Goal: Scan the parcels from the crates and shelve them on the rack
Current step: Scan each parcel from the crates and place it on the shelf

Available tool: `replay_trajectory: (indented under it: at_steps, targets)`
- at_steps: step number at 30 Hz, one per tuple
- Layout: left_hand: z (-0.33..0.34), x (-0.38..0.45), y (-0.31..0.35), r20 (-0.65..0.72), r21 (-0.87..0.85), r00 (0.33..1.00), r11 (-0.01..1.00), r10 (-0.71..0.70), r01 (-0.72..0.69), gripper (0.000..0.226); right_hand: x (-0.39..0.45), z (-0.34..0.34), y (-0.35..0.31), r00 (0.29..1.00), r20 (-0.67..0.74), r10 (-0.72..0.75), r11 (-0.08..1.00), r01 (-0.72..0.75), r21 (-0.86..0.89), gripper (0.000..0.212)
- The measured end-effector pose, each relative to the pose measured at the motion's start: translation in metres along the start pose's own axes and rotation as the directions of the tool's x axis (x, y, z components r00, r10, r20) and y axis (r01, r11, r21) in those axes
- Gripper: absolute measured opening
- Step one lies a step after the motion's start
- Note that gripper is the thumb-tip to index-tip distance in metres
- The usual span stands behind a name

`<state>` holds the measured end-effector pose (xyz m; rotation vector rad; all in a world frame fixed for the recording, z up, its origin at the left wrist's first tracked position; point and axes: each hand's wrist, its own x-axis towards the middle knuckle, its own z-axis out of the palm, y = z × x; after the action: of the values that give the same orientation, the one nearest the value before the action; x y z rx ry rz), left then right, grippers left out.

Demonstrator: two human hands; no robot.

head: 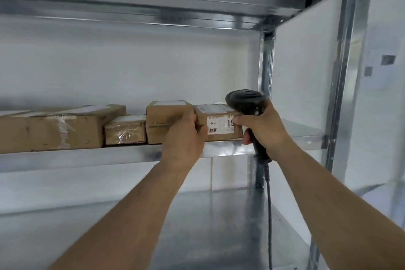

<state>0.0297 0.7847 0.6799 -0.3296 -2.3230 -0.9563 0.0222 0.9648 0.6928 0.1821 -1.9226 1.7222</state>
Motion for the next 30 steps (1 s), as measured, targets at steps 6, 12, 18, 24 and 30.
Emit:
replay_trajectory:
  at_steps: [6, 12, 18, 24, 30]
  targets:
    - [0.007, 0.008, 0.006, -0.075, 0.237, 0.996, 0.969, -0.052, 0.069, 0.026, 0.02, 0.011, 0.015, 0.996, 0.044, 0.078, 0.993, -0.074, -0.088, 0.084]
    - [0.015, 0.008, 0.004, -0.116, 0.315, 0.989, 0.941, -0.093, 0.125, 0.022, 0.023, 0.017, 0.02, 1.0, 0.018, 0.024, 0.983, -0.021, -0.182, 0.103]
    - [-0.006, -0.019, 0.0, -0.165, 0.236, 0.98, 0.96, -0.112, 0.149, 0.026, -0.017, 0.01, 0.004, 0.998, 0.003, -0.061, 0.99, 0.061, -0.127, 0.104]
    - [-0.027, -0.091, -0.033, -0.249, 0.077, 0.959, 0.984, -0.134, 0.158, 0.025, -0.096, 0.019, 0.013, 0.994, -0.021, -0.103, 0.995, 0.103, -0.014, 0.104]
    - [-0.047, -0.168, -0.096, -0.332, 0.044, 0.904, 0.953, -0.27, 0.301, 0.038, -0.178, 0.08, 0.041, 0.98, 0.199, -0.03, 0.994, 0.008, 0.107, 0.104]
